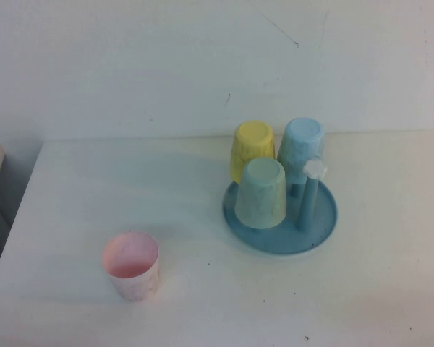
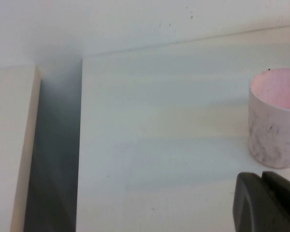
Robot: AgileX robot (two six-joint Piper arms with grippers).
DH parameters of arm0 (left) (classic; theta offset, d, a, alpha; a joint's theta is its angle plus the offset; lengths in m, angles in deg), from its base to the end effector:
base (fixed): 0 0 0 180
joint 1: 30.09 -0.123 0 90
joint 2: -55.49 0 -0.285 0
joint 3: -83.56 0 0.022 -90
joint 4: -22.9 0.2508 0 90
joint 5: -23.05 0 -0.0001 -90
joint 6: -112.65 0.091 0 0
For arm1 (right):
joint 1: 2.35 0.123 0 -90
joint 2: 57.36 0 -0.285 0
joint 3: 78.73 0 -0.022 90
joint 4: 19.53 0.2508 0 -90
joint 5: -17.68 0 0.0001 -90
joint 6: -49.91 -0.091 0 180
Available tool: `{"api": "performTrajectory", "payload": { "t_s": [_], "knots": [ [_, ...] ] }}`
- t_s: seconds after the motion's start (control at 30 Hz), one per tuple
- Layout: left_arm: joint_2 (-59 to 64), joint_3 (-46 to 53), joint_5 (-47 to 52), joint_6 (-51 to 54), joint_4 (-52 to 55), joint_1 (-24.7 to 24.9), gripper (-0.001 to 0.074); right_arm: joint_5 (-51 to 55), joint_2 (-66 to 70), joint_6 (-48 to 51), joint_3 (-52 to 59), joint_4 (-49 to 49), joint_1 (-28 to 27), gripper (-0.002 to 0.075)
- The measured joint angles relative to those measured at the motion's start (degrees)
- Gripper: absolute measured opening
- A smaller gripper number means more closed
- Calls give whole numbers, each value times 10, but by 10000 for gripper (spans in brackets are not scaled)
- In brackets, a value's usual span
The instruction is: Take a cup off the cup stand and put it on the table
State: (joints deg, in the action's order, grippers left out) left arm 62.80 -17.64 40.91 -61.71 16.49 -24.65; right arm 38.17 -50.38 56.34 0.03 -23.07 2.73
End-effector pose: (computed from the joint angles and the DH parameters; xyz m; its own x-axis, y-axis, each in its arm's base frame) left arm 0.0538 -0.0083 0.1763 -0.2396 0.0147 -0.9708 0.1259 0.9919 -0.0161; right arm 0.0529 0.0027 0.1727 -0.2623 -0.1932 -0.9454 -0.1139 0.9791 -0.1685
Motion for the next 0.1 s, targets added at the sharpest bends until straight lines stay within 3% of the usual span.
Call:
{"api": "performTrajectory", "payload": {
  "t_s": [0.1],
  "knots": [
    [0, 0, 0, 0, 0, 0, -2, 0, 0, 0, 0, 0, 0, -1]
  ]
}}
